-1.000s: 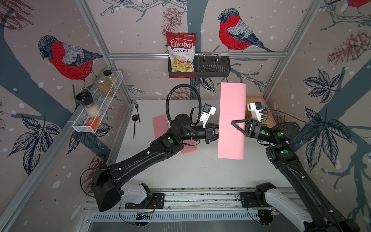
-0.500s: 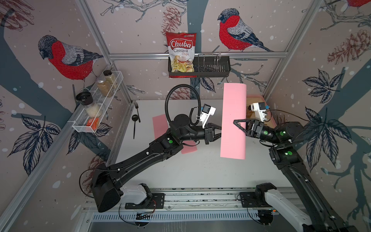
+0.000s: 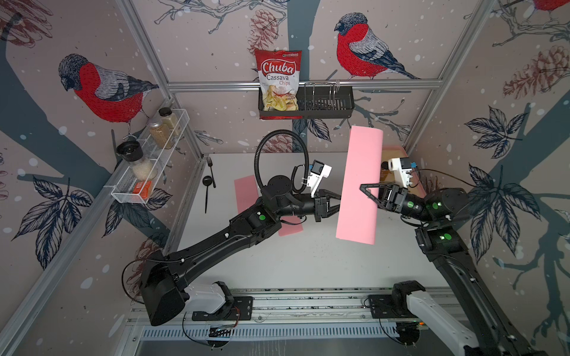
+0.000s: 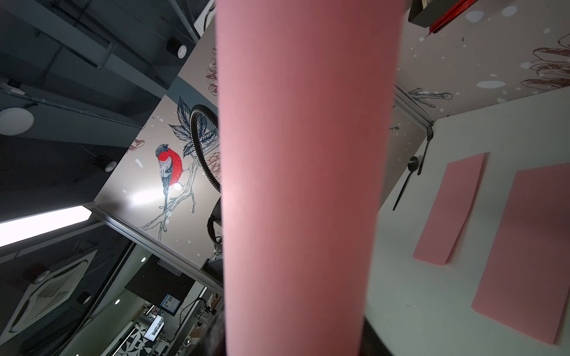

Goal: Fold the rectangular paper in half along the long edge
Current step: Fold the paper.

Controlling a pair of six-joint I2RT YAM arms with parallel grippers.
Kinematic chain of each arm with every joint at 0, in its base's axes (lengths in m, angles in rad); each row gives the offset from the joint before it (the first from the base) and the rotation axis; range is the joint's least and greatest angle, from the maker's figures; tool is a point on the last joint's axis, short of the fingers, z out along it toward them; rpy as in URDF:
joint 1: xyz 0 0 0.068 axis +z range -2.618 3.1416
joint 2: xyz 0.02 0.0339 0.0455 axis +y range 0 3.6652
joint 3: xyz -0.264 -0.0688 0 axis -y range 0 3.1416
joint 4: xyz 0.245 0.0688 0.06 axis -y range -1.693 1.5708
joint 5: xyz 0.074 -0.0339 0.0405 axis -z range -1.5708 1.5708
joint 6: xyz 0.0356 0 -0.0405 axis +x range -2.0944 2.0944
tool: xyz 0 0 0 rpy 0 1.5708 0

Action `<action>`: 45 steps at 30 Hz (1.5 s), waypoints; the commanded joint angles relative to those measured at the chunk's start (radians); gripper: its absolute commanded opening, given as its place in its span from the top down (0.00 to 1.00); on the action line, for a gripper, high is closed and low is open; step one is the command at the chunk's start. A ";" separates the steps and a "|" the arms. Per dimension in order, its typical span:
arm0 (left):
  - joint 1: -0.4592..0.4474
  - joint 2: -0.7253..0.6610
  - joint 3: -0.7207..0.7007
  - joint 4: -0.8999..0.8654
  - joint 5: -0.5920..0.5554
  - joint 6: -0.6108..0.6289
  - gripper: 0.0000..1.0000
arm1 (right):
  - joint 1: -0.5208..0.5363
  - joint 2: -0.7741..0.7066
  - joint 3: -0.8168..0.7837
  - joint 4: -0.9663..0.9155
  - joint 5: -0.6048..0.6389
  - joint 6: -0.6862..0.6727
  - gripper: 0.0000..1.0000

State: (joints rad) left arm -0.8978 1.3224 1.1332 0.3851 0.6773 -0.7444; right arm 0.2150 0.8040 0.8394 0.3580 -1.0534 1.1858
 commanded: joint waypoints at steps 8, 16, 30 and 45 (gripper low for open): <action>-0.001 -0.012 -0.003 0.016 0.000 0.009 1.00 | -0.017 -0.017 0.000 0.005 -0.025 0.005 0.50; -0.001 -0.011 -0.003 0.014 -0.002 0.012 1.00 | -0.028 -0.025 0.006 -0.019 -0.037 -0.005 0.51; -0.001 -0.008 -0.014 0.040 0.004 -0.005 1.00 | -0.041 -0.027 0.006 -0.014 -0.033 -0.002 0.57; -0.001 -0.012 -0.015 0.038 0.002 0.000 1.00 | -0.043 -0.027 0.037 -0.118 -0.066 -0.076 0.59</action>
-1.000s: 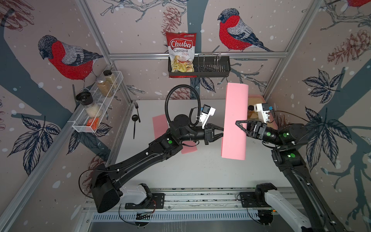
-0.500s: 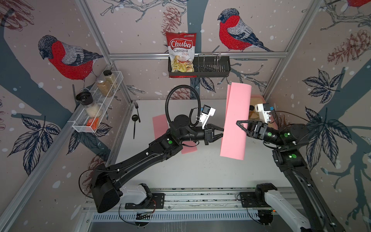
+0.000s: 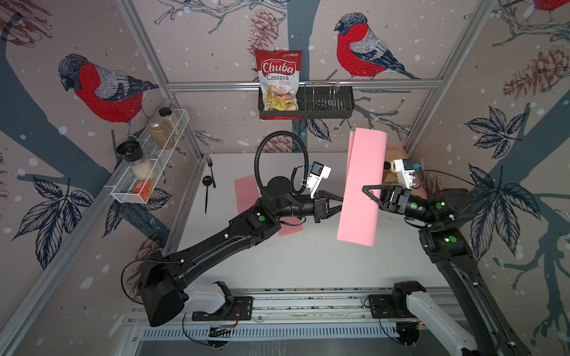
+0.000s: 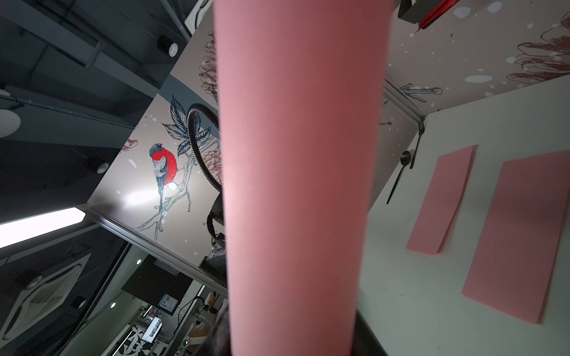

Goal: Fold the rectangular paper in half along the long edge
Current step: Fold the paper.

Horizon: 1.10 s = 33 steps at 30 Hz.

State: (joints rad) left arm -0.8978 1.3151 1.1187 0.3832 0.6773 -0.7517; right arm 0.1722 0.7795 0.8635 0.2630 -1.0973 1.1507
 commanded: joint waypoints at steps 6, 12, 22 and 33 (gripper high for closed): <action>-0.001 -0.001 0.000 0.043 0.004 0.004 1.00 | -0.001 -0.005 0.017 -0.035 -0.021 -0.048 0.61; -0.001 -0.004 -0.002 0.045 0.005 0.004 1.00 | 0.000 -0.006 0.019 -0.045 -0.027 -0.056 0.62; -0.001 -0.012 -0.012 0.049 0.000 -0.004 1.00 | -0.002 -0.006 0.014 -0.006 -0.013 -0.032 0.67; -0.001 -0.039 -0.014 0.012 -0.028 0.018 0.70 | 0.002 -0.020 0.022 -0.030 -0.042 -0.046 0.67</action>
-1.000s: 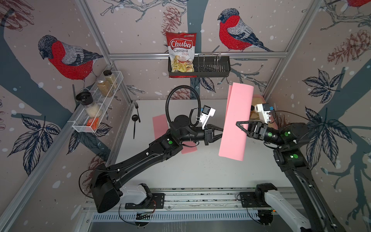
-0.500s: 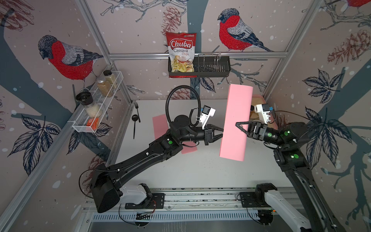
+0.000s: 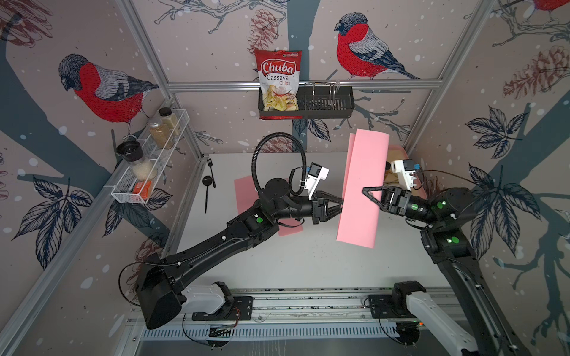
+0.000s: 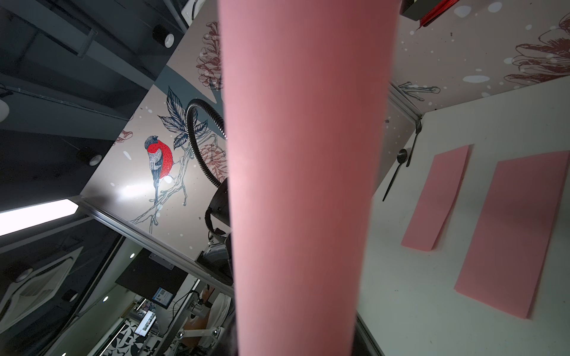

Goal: Fold the rectangular paper in half along the long edge
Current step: Fold the paper.

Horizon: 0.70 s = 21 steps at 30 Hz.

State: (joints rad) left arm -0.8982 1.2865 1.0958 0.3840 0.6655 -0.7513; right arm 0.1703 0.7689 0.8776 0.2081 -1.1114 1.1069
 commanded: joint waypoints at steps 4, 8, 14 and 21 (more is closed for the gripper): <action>0.000 -0.007 0.029 0.001 -0.013 0.024 0.66 | 0.016 -0.031 0.003 0.005 -0.043 -0.022 0.67; -0.001 0.004 0.043 0.011 0.000 0.016 0.66 | 0.028 -0.052 0.000 -0.015 -0.049 -0.039 0.67; -0.002 0.015 0.054 0.041 0.023 -0.005 0.76 | 0.040 -0.059 -0.015 -0.002 -0.046 -0.039 0.67; -0.008 0.012 0.059 0.042 0.030 -0.006 1.00 | 0.047 -0.056 -0.038 0.015 -0.047 -0.042 0.67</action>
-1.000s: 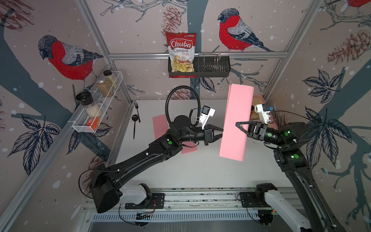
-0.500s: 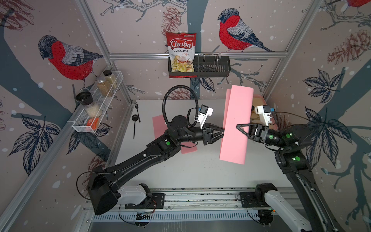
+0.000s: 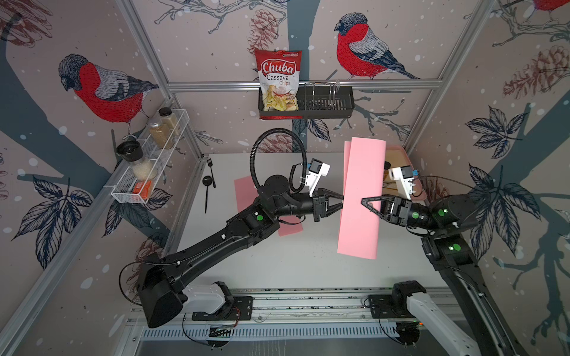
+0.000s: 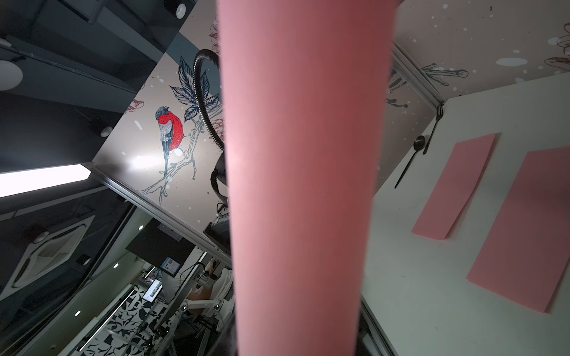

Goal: Fold the rectangular paper in half along the long edge
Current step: Fold the paper.

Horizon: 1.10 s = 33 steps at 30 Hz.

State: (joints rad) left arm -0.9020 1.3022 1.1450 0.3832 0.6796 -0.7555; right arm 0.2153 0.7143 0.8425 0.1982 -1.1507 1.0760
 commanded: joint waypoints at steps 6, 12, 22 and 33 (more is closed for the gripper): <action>-0.006 -0.006 0.004 0.041 0.016 0.001 1.00 | 0.006 0.000 0.004 0.005 -0.016 -0.029 0.66; -0.006 -0.003 0.005 0.042 0.014 0.002 1.00 | 0.007 -0.002 0.019 -0.049 -0.031 -0.067 0.65; -0.006 -0.007 0.007 0.034 0.012 0.005 1.00 | 0.010 -0.008 0.027 -0.071 -0.035 -0.092 0.66; -0.008 -0.001 0.002 0.049 0.015 -0.003 0.98 | 0.015 -0.010 -0.011 0.082 -0.007 0.018 0.67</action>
State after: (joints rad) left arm -0.9066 1.3003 1.1450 0.3836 0.6807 -0.7551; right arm 0.2260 0.7071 0.8371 0.1852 -1.1717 1.0546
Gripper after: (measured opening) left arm 0.048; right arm 0.335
